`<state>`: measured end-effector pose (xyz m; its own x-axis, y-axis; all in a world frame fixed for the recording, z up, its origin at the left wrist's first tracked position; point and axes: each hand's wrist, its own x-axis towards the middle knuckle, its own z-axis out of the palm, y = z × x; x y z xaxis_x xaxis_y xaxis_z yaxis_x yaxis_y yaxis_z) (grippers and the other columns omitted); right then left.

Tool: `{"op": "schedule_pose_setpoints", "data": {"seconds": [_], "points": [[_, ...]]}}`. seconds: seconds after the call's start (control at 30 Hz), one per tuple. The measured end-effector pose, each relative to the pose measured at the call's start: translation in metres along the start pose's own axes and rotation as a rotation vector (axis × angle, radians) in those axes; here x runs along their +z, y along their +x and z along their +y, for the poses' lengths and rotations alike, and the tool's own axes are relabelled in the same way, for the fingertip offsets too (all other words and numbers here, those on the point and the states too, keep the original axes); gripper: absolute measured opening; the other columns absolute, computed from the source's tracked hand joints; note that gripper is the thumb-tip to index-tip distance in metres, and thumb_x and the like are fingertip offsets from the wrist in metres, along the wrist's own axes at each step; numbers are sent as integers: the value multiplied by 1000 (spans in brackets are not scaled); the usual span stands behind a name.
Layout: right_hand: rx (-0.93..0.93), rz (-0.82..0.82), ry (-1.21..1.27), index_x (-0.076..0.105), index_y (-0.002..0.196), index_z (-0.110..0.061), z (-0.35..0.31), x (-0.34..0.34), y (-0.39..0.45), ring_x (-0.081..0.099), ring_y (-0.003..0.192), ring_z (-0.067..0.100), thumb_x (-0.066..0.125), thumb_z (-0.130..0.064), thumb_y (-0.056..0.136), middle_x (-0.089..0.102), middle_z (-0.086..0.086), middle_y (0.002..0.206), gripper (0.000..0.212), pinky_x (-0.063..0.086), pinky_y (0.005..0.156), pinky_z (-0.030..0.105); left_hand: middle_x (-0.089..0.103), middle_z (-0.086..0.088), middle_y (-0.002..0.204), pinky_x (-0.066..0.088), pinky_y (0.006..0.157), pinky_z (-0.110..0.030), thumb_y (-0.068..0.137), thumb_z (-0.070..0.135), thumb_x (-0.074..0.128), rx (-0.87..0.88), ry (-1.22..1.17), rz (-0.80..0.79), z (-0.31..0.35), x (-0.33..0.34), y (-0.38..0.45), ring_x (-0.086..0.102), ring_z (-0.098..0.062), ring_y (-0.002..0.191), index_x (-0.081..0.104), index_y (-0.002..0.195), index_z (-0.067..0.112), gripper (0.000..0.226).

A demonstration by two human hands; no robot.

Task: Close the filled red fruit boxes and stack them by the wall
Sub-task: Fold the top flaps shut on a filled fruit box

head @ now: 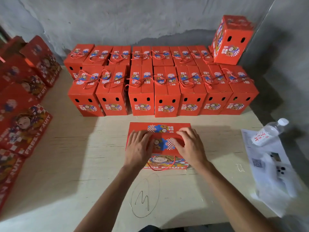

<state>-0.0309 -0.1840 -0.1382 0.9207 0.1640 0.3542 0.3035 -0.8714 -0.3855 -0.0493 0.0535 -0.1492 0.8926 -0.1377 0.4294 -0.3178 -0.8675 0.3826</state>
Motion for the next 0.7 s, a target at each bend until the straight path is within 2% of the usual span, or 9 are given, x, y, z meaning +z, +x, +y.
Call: {"op": "schedule_pose_setpoints", "data": {"seconds": [0.07, 0.13, 0.2, 0.27, 0.4, 0.5, 0.6, 0.7], "points": [[-2, 216, 43, 77, 105, -9, 2, 13, -10, 60, 96, 23, 74, -43, 94, 65, 3, 103, 36, 52, 82, 37, 65, -1, 116, 49, 93, -43, 100, 32, 65, -13, -9, 112, 3, 11, -6, 59, -25, 101, 69, 115, 15, 23], [-22, 344, 16, 76, 95, -12, 2, 18, -14, 57, 88, 22, 70, -38, 98, 62, 0, 95, 27, 48, 75, 37, 65, 2, 107, 48, 87, -39, 100, 36, 65, -58, 4, 166, 3, 14, -4, 57, -22, 92, 68, 103, 18, 18], [-16, 378, -26, 73, 88, -13, 1, 22, -15, 55, 83, 23, 65, -31, 101, 60, -1, 92, 23, 45, 72, 41, 63, 2, 98, 48, 82, -41, 101, 39, 63, -80, 28, 144, 1, 14, 2, 54, -23, 85, 64, 94, 20, 19], [-4, 385, -28, 71, 82, -12, 1, 23, -14, 53, 80, 24, 64, -28, 102, 59, 0, 89, 26, 43, 72, 39, 61, 2, 90, 47, 75, -42, 99, 40, 63, -100, 37, 100, -1, 14, 11, 51, -22, 79, 61, 86, 21, 24], [-10, 311, -53, 62, 71, -11, 1, 19, 0, 49, 76, 18, 63, -26, 99, 55, 0, 80, 32, 43, 70, 35, 59, 3, 81, 46, 68, -38, 99, 44, 60, -134, 49, 2, 3, 13, 29, 50, -21, 74, 58, 79, 19, 32], [-22, 167, -133, 68, 78, -10, -2, 21, 24, 53, 86, 20, 61, -27, 99, 62, 0, 93, 28, 47, 79, 40, 66, 2, 99, 46, 82, -39, 104, 41, 53, -156, 91, -73, 6, 18, 41, 57, -22, 93, 67, 93, 18, 29], [-69, -9, -160, 75, 86, -11, -5, 23, 43, 57, 114, 24, 61, -33, 101, 67, 0, 122, 29, 44, 101, 46, 62, 3, 131, 38, 103, -43, 106, 38, 43, -146, 168, -156, 9, 19, 50, 51, -21, 124, 69, 108, 18, 32], [-63, -179, -183, 75, 95, -12, -6, 32, 50, 47, 140, 22, 51, -40, 106, 60, -1, 144, 39, 36, 113, 51, 56, 2, 146, 29, 113, -46, 107, 37, 37, -134, 240, -204, 8, 24, 49, 41, -20, 143, 69, 115, 20, 36]]}}
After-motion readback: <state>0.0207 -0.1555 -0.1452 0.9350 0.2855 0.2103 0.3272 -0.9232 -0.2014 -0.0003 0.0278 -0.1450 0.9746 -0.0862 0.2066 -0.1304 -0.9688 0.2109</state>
